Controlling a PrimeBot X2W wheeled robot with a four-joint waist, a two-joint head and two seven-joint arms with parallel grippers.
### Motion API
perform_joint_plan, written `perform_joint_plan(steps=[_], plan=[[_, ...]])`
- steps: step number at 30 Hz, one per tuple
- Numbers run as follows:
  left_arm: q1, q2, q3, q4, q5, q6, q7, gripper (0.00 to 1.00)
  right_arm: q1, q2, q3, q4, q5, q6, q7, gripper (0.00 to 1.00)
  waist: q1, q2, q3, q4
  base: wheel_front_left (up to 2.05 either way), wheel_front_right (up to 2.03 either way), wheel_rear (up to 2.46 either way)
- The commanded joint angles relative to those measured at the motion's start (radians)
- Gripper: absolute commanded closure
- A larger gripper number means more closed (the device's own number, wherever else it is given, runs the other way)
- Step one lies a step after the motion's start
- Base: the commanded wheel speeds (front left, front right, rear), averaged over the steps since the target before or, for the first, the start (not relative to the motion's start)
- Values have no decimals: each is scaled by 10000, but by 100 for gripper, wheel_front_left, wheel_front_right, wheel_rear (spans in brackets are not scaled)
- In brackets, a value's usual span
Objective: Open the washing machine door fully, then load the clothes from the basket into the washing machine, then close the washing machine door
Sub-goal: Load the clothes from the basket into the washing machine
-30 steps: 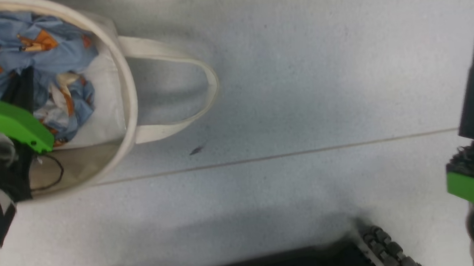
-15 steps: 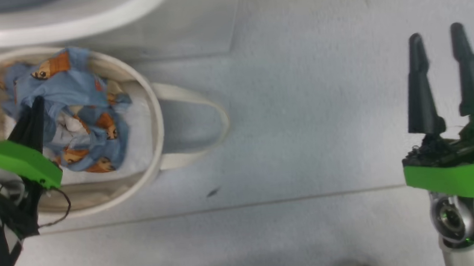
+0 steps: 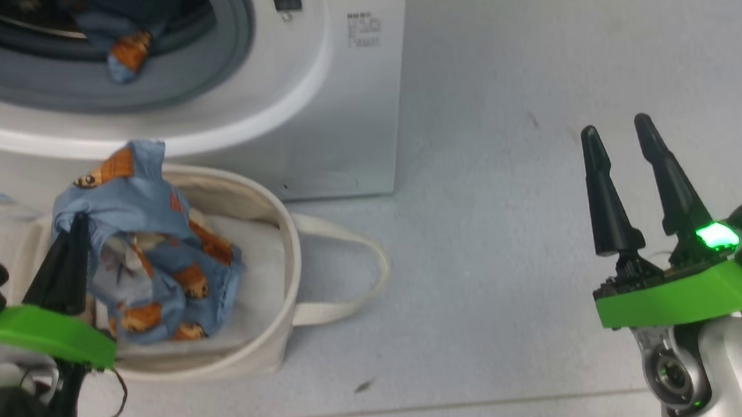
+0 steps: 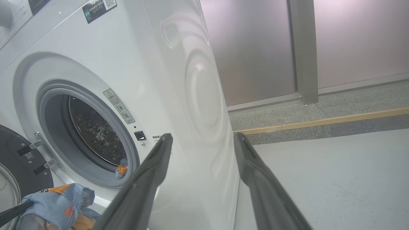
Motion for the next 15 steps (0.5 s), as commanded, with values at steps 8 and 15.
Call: perform_joint_plan(steps=[8, 15], plan=[[927, 581, 1717, -1787, 1347, 247, -129, 100, 339, -52, 179, 35, 366, 10, -39, 0, 2, -1, -1495, 202, 0, 0, 0], [1159, 779, 1816, -2784, 1616, 885, 65, 100, 565, -202, 207, 178, 617, 10, -2, 0, 2, -1, -2045, 227, 0, 0, 0]])
